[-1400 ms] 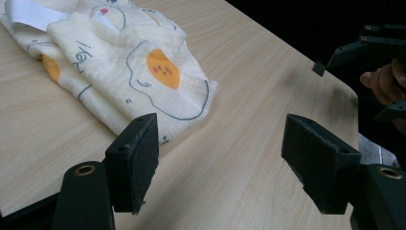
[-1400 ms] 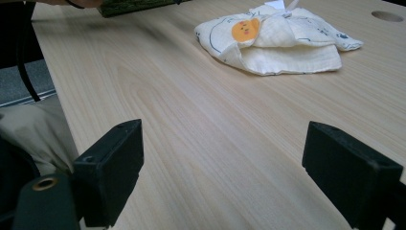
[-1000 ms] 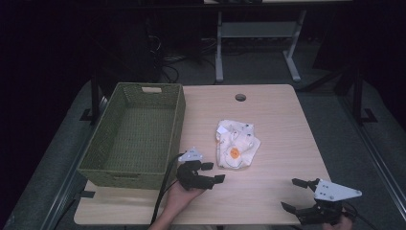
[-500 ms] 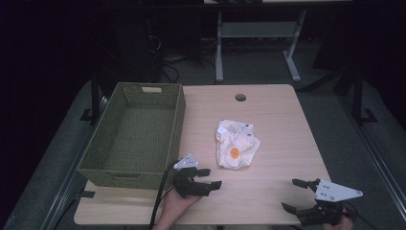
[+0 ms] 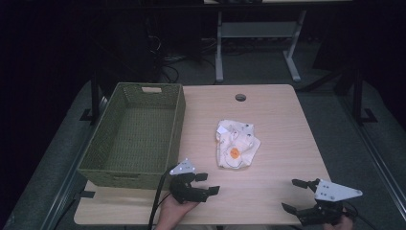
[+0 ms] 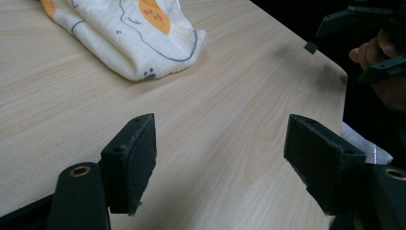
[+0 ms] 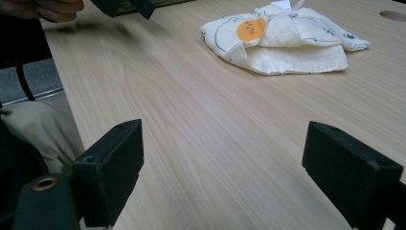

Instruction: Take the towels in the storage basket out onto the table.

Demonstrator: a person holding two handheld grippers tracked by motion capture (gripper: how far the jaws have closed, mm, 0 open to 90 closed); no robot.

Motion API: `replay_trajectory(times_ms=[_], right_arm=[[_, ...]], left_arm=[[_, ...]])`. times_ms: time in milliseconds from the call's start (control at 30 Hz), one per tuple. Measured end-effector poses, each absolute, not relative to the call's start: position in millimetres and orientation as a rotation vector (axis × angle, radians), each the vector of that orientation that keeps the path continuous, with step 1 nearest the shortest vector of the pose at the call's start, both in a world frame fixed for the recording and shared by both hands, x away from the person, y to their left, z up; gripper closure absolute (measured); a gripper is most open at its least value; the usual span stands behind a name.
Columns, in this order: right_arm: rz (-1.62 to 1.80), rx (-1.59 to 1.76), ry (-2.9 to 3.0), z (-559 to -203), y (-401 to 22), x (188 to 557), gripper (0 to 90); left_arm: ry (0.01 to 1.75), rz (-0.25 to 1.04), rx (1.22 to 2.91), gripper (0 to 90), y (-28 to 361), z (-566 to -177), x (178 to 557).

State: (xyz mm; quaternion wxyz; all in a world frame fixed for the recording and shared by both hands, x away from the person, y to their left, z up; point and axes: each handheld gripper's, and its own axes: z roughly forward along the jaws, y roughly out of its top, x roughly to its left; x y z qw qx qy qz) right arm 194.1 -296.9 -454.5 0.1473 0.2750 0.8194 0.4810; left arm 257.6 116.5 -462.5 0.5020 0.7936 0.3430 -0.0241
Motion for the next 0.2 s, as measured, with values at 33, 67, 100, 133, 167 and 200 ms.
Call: replay_trajectory(times_ms=[33, 67, 100, 133, 167, 200], right_arm=[[1.384, 0.788, 2.359, -454.6, -296.9, 194.3, 13.8], [1.385, 0.787, 2.36, -454.6, -296.9, 194.3, 13.8], [1.384, 0.787, 2.36, -454.7, -296.9, 194.3, 13.8], [1.383, 0.788, 2.361, -454.8, -296.9, 194.5, 13.8], [1.382, 0.787, 2.363, -455.1, -297.1, 194.9, 13.8], [1.384, 0.787, 2.365, -455.2, -297.3, 195.3, 13.8]], left_arm=[[0.828, -0.06, 1.918, 26.9, 116.4, -462.8, 257.8], [0.826, -0.059, 1.915, 26.7, 116.1, -462.9, 258.0], [0.825, -0.062, 1.911, 26.3, 115.5, -463.0, 257.8], [0.82, -0.063, 1.914, 26.2, 114.7, -463.0, 257.7], [0.818, -0.062, 1.914, 26.1, 113.3, -463.1, 257.3], [0.811, -0.061, 1.919, 25.7, 112.3, -463.2, 257.2]])
